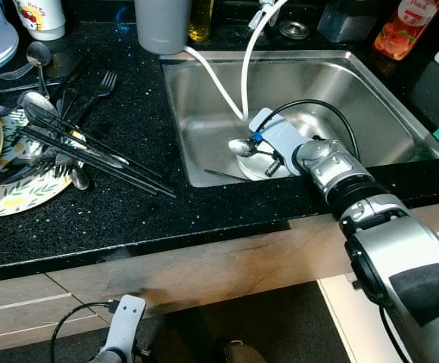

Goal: Kitchen organization

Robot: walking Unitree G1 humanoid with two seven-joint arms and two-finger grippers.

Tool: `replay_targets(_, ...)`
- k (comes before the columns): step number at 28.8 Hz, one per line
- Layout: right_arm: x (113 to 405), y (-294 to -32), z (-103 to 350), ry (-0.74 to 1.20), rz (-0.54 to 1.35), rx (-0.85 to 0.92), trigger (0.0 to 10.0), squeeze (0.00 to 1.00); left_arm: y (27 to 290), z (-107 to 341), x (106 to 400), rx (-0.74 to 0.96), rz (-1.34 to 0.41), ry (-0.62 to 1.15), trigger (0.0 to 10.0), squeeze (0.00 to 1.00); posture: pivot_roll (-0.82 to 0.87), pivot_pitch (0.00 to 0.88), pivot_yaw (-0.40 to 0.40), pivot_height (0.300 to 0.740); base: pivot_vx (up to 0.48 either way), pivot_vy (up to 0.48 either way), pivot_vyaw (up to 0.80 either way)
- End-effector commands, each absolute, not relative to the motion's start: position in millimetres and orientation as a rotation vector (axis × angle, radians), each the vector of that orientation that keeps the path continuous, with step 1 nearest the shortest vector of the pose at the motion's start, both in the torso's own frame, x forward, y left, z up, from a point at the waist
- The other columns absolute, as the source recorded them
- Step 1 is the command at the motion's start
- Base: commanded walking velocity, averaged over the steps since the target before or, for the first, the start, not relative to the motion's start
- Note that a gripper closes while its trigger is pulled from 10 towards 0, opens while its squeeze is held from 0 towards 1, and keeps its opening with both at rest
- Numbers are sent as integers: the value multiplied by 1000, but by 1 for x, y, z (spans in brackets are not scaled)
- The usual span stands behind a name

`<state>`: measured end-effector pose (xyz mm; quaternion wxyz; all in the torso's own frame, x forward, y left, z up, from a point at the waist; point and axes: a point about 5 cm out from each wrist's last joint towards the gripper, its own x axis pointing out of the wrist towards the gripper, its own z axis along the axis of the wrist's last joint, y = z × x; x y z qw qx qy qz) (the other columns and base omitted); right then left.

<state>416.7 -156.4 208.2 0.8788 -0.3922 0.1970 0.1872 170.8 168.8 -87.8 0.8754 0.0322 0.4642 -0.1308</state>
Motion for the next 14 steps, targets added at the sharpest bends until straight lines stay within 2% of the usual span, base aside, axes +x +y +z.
replay_targets(1, 415, -157, 202, 432, 392, -801, 10000, 0, 167, -112, 107, 25, -301, 1201, 10000, 0, 92, 220, -128, 740, 0, 0, 0)
replay_targets(2, 417, -158, 205, 416, 369, -776, 10000, 1000, 166, -112, 108, 23, -298, 1198, 10000, 0, 94, 218, -128, 740, 0, 0, 0)
replay_targets(11, 419, -158, 215, 370, 352, -696, 10000, 1000, 166, -111, 111, 23, -295, 1192, 10000, 0, 97, 210, -127, 740, 0, 0, 0)
replay_targets(12, 420, -158, 220, 347, 353, -644, 10000, 412, 166, -111, 112, 23, -293, 1190, 10000, 0, 99, 201, -126, 740, 0, 0, 0)
replay_targets(13, 421, -157, 230, 298, 370, -520, 10000, 0, 166, -110, 114, 23, -291, 1186, 10000, 0, 104, 197, -125, 740, 0, 0, 0)
replay_targets(14, 422, -155, 241, 243, 414, -381, 10000, 0, 166, -110, 116, 23, -289, 1182, 10000, 0, 104, 191, -125, 740, 0, 0, 0)
